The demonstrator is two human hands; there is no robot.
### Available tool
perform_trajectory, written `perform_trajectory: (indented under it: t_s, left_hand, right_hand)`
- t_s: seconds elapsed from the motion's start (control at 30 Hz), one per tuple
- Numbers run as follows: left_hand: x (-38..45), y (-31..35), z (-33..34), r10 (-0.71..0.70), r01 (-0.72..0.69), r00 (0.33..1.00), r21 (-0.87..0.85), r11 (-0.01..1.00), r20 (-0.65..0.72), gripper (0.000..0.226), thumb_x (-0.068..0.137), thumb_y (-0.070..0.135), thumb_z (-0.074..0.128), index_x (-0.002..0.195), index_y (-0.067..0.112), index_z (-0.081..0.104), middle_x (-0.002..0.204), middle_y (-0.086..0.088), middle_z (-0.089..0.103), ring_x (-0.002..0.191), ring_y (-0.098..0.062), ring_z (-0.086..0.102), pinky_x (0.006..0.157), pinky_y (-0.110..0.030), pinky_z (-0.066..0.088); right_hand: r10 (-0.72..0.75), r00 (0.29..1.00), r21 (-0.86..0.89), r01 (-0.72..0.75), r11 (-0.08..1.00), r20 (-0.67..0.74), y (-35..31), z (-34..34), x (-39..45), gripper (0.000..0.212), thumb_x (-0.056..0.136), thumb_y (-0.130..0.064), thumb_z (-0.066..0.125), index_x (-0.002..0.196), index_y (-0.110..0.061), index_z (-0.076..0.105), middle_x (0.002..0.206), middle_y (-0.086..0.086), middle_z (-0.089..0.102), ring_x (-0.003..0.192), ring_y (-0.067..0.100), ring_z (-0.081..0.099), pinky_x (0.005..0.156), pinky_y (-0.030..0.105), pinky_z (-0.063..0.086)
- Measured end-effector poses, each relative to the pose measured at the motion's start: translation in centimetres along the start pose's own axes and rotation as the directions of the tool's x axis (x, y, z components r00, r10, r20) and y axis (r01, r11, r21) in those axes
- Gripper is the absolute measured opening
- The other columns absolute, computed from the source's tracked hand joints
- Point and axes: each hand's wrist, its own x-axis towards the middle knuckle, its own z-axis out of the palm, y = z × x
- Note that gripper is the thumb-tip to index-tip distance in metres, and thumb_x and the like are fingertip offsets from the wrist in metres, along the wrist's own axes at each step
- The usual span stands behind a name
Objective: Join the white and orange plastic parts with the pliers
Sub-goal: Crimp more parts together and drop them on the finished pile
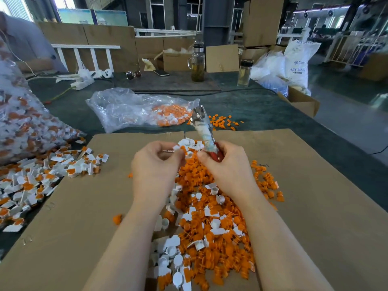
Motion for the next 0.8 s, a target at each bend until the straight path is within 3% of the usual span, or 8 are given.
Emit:
perform_trajectory:
  t_s: [0.1,0.3,0.4,0.47,0.6,0.67,0.8]
  left_hand:
    - [-0.45,-0.22,0.78,0.063,-0.067,0.997,0.093,0.993,0.048,0.013,0.086,0.024,0.075,0.081,0.034,0.067,0.067,0.011,0.073,0.065,-0.006,0.071,0.071,-0.036,0.061]
    - [-0.76,-0.32,1.10,0.173,-0.184,0.982,0.158,0.970,0.081,0.010,0.088,0.021,0.072,0.092,0.029,0.072,0.080,0.014,0.073,0.077,0.001,0.068,0.078,-0.033,0.059]
    - [-0.76,-0.36,1.12,0.195,-0.208,0.976,0.166,0.964,0.094,0.011,0.088,0.018,0.072,0.098,0.023,0.074,0.087,0.012,0.074,0.085,-0.003,0.070,0.084,-0.035,0.058]
    - [-0.88,-0.32,1.23,0.222,-0.235,0.970,0.153,0.960,0.098,0.010,0.088,0.016,0.073,0.094,0.024,0.073,0.085,0.015,0.074,0.084,0.002,0.069,0.083,-0.029,0.058]
    - [-1.09,-0.34,1.30,0.280,-0.295,0.953,0.152,0.943,0.116,0.020,0.087,0.013,0.074,0.087,0.032,0.067,0.079,0.026,0.067,0.084,0.012,0.065,0.075,-0.005,0.049]
    - [-1.03,-0.43,1.25,0.278,-0.293,0.954,0.153,0.944,0.116,0.018,0.087,0.012,0.073,0.088,0.030,0.069,0.081,0.024,0.068,0.084,0.011,0.065,0.074,-0.004,0.048]
    - [-0.93,-0.52,1.16,0.266,-0.279,0.958,0.143,0.949,0.104,0.012,0.087,0.013,0.074,0.092,0.024,0.073,0.083,0.020,0.071,0.083,0.010,0.066,0.075,-0.005,0.049]
  right_hand:
    - [0.001,1.000,0.053,0.000,0.999,-0.018,-0.03,0.17,0.07,0.012,0.085,-0.039,0.070,0.086,-0.028,0.065,0.066,-0.016,0.058,0.062,-0.003,0.055,0.057,0.018,0.038]
    - [-0.028,0.999,-0.033,0.028,0.999,-0.017,0.13,0.60,0.07,0.019,0.088,-0.036,0.067,0.097,-0.019,0.070,0.080,-0.009,0.067,0.077,0.010,0.063,0.067,0.032,0.051]
    - [-0.022,0.999,-0.018,0.021,1.000,-0.033,0.33,0.77,0.15,0.013,0.089,-0.032,0.066,0.078,-0.026,0.062,0.064,-0.017,0.059,0.063,0.002,0.056,0.056,0.021,0.042]
    - [0.010,0.999,0.016,-0.010,1.000,-0.039,0.38,0.79,0.14,0.027,0.090,-0.030,0.065,0.066,-0.030,0.052,0.051,-0.020,0.053,0.052,0.000,0.050,0.047,0.015,0.033]
    - [0.050,0.998,0.104,-0.046,0.994,-0.037,0.13,0.66,0.11,0.027,0.091,-0.028,0.063,0.066,-0.028,0.054,0.056,-0.010,0.059,0.050,0.004,0.050,0.049,0.022,0.041]
    - [0.053,0.998,0.109,-0.049,0.993,-0.030,-0.02,0.71,0.07,0.025,0.091,-0.028,0.063,0.068,-0.025,0.056,0.062,-0.003,0.062,0.053,0.006,0.051,0.054,0.030,0.044]
    - [0.064,0.998,0.116,-0.062,0.991,-0.017,-0.06,0.68,0.00,0.025,0.091,-0.029,0.063,0.067,-0.024,0.056,0.062,-0.002,0.061,0.052,0.005,0.051,0.055,0.030,0.045]
